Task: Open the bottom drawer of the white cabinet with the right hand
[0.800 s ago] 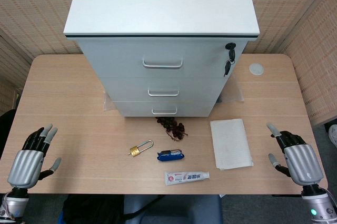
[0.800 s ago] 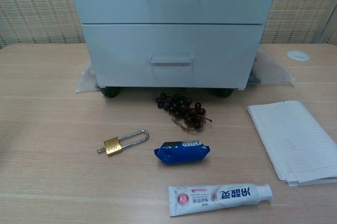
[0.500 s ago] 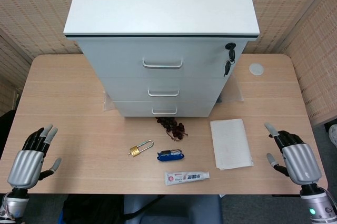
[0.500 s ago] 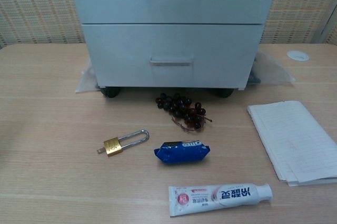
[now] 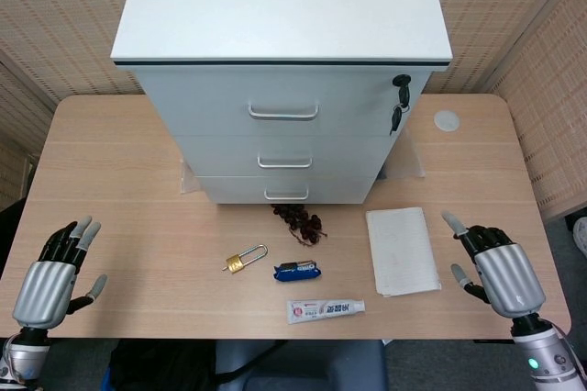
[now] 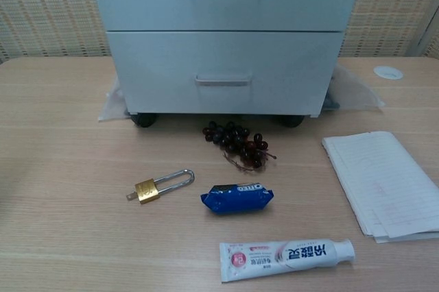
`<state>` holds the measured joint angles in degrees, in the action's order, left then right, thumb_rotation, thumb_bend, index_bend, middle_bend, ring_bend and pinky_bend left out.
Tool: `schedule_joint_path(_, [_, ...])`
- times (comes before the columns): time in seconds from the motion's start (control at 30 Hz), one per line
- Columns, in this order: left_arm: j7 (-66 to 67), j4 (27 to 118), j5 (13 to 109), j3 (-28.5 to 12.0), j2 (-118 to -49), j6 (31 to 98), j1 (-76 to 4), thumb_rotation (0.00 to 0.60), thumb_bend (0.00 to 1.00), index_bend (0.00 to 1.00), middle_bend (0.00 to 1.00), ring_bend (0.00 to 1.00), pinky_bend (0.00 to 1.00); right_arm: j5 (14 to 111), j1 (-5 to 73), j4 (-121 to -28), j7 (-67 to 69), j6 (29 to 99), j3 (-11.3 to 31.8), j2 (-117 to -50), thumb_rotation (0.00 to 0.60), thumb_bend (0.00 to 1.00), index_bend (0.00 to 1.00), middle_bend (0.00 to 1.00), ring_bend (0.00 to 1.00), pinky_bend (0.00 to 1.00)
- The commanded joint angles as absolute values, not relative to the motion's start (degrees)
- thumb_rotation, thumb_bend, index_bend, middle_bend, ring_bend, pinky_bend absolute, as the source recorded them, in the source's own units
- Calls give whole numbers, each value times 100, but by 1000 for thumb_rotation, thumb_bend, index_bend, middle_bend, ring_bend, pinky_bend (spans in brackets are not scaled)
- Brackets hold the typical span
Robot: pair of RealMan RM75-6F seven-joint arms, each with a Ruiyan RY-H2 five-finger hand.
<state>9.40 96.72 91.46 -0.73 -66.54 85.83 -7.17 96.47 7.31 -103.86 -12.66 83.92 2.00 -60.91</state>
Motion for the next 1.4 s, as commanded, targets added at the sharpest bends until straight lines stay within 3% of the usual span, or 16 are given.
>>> schedule_joint_path(0.03, [921,9678,9187,-61,-6656,8584,-725,600,327,25,0,0,104,9602,983,-10664,-1642,8052,322,-6067,600,293,94,441,402,414])
schedule_joint_path(0.33, [918,9675,9256,-19,-6669,8577,-724,600,326,25,0,0,104,8943,1831,-11113,-2410,6920,775,-6321,600,294,188,777,742,764])
schedule_joint_path(0.53, [907,9655,9245,-6,-6676,8537,-732,600,326,25,0,0,104,8158,2450,-11125,-2879,6158,1054,-6674,600,313,188,890,884,852])
schedule_joint_path(0.93, [918,9661,9267,5,-6657,8507,-752,600,326,25,0,0,104,6885,3402,-10854,-3840,5610,1291,-7491,600,440,188,937,950,911])
schedule_joint_path(1.4, [915,9639,9252,19,-6661,8505,-738,600,327,25,0,0,104,5687,4282,-10280,-4453,5509,1375,-8229,600,450,187,940,953,915])
